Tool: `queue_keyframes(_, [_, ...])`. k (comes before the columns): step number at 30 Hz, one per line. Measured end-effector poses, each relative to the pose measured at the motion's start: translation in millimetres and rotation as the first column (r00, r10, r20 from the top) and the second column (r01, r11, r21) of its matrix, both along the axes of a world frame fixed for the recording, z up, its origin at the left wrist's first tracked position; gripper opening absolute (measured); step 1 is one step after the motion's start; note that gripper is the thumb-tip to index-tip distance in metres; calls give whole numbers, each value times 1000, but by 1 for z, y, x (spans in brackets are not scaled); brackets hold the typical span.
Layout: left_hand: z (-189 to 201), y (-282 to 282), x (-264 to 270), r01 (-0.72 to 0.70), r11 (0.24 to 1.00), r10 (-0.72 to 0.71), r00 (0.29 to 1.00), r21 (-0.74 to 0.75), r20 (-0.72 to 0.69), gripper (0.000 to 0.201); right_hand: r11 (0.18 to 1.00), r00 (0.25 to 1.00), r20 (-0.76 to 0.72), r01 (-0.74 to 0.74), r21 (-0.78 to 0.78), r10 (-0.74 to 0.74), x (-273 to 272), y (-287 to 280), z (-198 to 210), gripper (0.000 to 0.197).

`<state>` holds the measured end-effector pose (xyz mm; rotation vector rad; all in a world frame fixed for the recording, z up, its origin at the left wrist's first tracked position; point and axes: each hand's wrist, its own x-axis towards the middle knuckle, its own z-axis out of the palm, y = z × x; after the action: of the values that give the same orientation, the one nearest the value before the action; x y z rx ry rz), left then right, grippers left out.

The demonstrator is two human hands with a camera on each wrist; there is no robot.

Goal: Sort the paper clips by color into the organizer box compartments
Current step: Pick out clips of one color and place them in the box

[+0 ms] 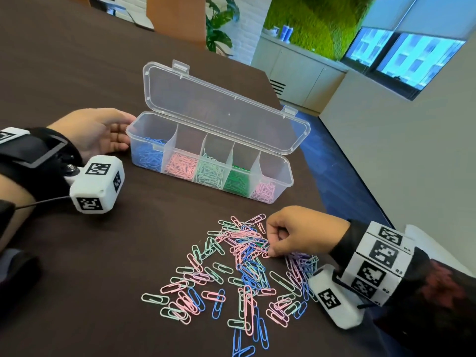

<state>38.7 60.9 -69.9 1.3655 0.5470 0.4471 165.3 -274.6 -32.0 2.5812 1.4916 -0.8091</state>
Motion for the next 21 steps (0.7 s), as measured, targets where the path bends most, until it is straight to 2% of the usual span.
queue_keyframes(2, [0, -1, -2, -6, 1000, 6, 1000, -4, 10, 18, 996, 999, -34, 42, 84, -39, 3, -1, 3, 23])
queue_keyframes(3, [0, -2, -2, -8, 1000, 8, 1000, -7, 16, 18, 985, 991, -104, 97, 143, -82, 3, -2, 5, 22])
queue_keyframes(4, [0, -2, -3, -10, 1000, 10, 1000, -13, 22, 18, 959, 965, -227, 182, 218, -131, 3, -4, 6, 21])
queue_keyframes(5, [0, -2, -3, -12, 1000, 12, 1000, -20, 25, 18, 909, 907, -385, 296, 292, -172, 2, -5, 6, 19])
queue_keyframes(6, [0, -2, -2, -13, 999, 14, 1000, -30, 28, 18, 832, 812, -548, 437, 342, -202, 2, -6, 6, 18])
queue_keyframes(8, [0, -2, -3, -16, 998, 18, 999, -54, 36, 18, 630, 566, -794, 704, 327, -221, 3, -6, 4, 17])
queue_keyframes(9, [0, -1, -2, -19, 998, 21, 999, -66, 42, 17, 540, 455, -863, 793, 281, -219, 3, -5, 4, 17])
queue_keyframes(10, [0, -1, -2, -23, 997, 26, 999, -74, 46, 16, 476, 375, -899, 848, 235, -225, 4, -5, 4, 19])
queue_keyframes(11, [0, 0, -1, -26, 997, 30, 999, -73, 45, 15, 445, 338, -908, 872, 204, -246, 4, -5, 3, 20])
queue_keyframes(13, [0, 0, 2, -34, 998, 35, 999, -49, 25, 15, 478, 373, -872, 857, 192, -318, 2, -5, 2, 21])
queue_keyframes(15, [-2, -2, 7, -36, 999, 36, 999, -12, -5, 13, 591, 502, -769, 780, 206, -395, -3, -6, 1, 19])
queue_keyframes(18, [-5, -2, 12, -48, 999, 48, 999, 16, -14, 13, 835, 819, -392, 517, 188, -419, -19, -4, 5, 10])
queue_keyframes(19, [-6, -1, 13, -55, 998, 55, 998, 11, -8, 14, 887, 882, -267, 436, 155, -388, -24, -2, 6, 9])
queue_keyframes(21, [-7, 3, 14, -73, 997, 73, 997, -12, 2, 14, 940, 943, -87, 329, 95, -321, -32, 4, 3, 14])
